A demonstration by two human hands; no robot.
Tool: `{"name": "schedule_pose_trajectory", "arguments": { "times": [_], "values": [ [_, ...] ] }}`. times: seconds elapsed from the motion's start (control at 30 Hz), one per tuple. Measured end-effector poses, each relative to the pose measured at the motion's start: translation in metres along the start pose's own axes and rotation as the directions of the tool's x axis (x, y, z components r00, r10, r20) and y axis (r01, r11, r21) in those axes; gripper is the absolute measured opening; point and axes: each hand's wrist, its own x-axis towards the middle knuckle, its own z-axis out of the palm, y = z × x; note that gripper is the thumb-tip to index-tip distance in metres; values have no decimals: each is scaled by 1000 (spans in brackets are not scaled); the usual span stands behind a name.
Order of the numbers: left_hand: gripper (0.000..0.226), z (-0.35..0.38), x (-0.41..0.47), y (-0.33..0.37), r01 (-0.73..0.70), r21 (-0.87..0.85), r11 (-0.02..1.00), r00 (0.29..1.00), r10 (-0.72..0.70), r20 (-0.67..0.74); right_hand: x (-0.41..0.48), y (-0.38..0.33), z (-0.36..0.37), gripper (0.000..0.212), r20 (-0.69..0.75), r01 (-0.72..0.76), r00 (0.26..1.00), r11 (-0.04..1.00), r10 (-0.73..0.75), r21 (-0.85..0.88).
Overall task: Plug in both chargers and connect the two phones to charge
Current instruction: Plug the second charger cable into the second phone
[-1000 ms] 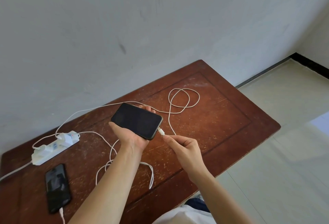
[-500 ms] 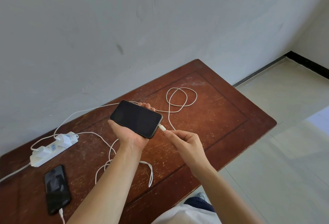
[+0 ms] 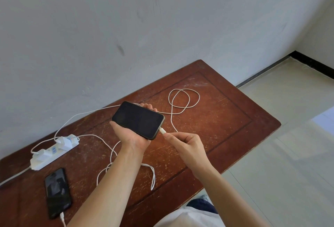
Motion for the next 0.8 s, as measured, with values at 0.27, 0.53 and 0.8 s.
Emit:
{"name": "schedule_pose_trajectory", "arguments": {
  "times": [0.27, 0.53, 0.8],
  "values": [
    [64, 3, 4, 4, 71, -11, 997, 995, -70, 64, 12, -10, -7, 20, 54, -58, 997, 996, 62, -73],
    [79, 9, 14, 4, 65, 107, 992, 996, -72, 59, 18, -9, -7, 25, 71, -154, 985, 986, 158, -67],
    [87, 7, 19, 3, 90, 173, 981, 994, -98, 42, 16, -6, -3, 26, 60, -217, 974, 976, 217, -11]
  ]
}}
